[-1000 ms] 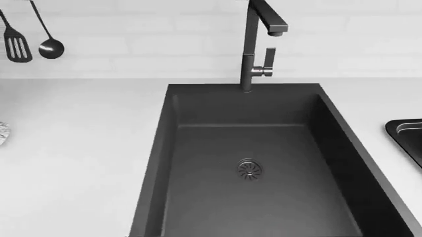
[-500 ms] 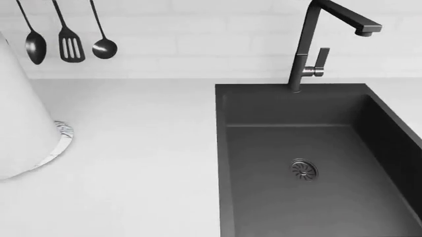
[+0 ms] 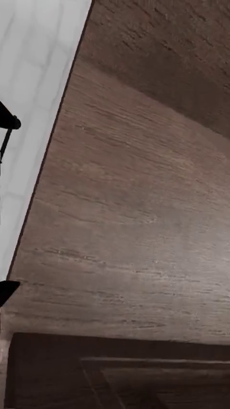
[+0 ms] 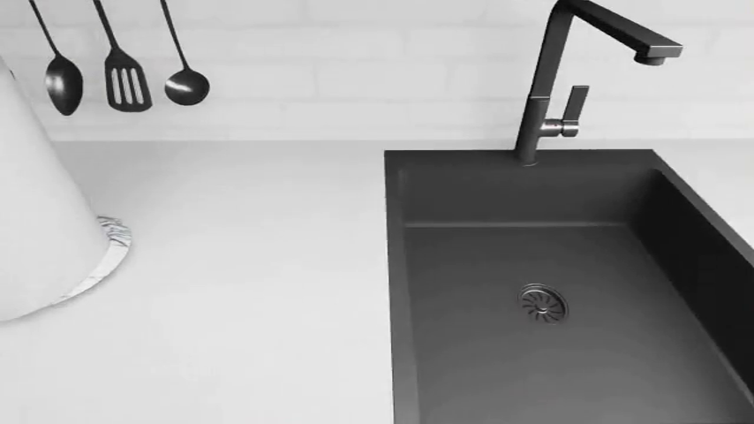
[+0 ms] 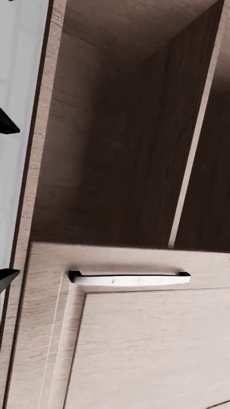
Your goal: Pick the kettle from the counter and place it on the tray. Then pick the mug from the cabinet and place it on the tray. Then close the cabinet doors.
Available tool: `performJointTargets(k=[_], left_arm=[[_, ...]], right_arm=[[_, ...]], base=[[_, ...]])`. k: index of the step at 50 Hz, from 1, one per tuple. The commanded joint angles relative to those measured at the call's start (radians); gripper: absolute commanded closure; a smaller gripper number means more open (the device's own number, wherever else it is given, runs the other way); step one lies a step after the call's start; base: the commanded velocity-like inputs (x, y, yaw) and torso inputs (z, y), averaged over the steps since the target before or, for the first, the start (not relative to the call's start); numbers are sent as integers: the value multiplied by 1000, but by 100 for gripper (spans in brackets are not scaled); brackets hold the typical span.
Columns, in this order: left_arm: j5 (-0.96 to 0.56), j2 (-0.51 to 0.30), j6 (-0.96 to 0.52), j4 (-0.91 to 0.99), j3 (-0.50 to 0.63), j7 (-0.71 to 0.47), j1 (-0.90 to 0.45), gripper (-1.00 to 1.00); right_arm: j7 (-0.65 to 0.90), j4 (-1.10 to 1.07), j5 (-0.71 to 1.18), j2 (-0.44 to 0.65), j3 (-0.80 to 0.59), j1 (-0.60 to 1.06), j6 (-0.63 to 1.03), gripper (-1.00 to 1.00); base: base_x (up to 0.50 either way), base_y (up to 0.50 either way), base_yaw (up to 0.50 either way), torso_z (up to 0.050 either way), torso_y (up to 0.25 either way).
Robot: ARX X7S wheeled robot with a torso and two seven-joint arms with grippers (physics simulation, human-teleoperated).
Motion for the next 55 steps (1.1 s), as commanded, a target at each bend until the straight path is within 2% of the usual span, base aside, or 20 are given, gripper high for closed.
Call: performJointTargets(k=[1, 7, 12, 22, 34, 55], left_arm=[[56, -10, 32, -190, 160, 41, -290, -100], [170, 45, 27, -332, 340, 116, -547, -100], [302, 123, 42, -495, 487, 207, -781, -100], [449, 306, 104, -769, 653, 342, -994, -100], [512, 479, 194, -981, 716, 418, -1024, -100], [500, 607, 197, -1015, 750, 433, -999, -100]], right_arm=[[-4, -4, 15, 19, 15, 4, -9, -100], [-13, -6, 16, 30, 22, -3, -13, -100], [-24, -10, 13, 43, 31, -16, -22, -100], [-38, -19, 17, 70, 50, -27, -32, -100], [-61, -35, 0, 98, 66, -68, -51, -100], [-94, -61, -23, 142, 94, -129, -86, -100]], base=[[0, 0, 0, 0, 0], [0, 0, 0, 0, 0], [0, 0, 0, 0, 0], [0, 0, 0, 0, 0], [0, 0, 0, 3, 0], [0, 0, 0, 2, 0]])
